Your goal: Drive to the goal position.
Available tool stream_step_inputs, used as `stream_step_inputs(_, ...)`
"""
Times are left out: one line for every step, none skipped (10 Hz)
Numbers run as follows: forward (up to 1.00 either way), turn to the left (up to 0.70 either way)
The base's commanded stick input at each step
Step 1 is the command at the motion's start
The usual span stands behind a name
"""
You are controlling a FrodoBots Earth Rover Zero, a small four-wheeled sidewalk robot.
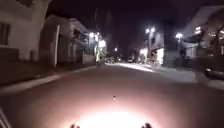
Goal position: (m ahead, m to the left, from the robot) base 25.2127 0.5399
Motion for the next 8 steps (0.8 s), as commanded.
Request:
stream_step_inputs(0.7, 0.0)
stream_step_inputs(0.7, 0.0)
stream_step_inputs(0.7, 0.0)
stream_step_inputs(0.7, 0.0)
stream_step_inputs(0.7, 0.0)
stream_step_inputs(0.7, 0.0)
stream_step_inputs(0.7, 0.0)
stream_step_inputs(0.7, 0.0)
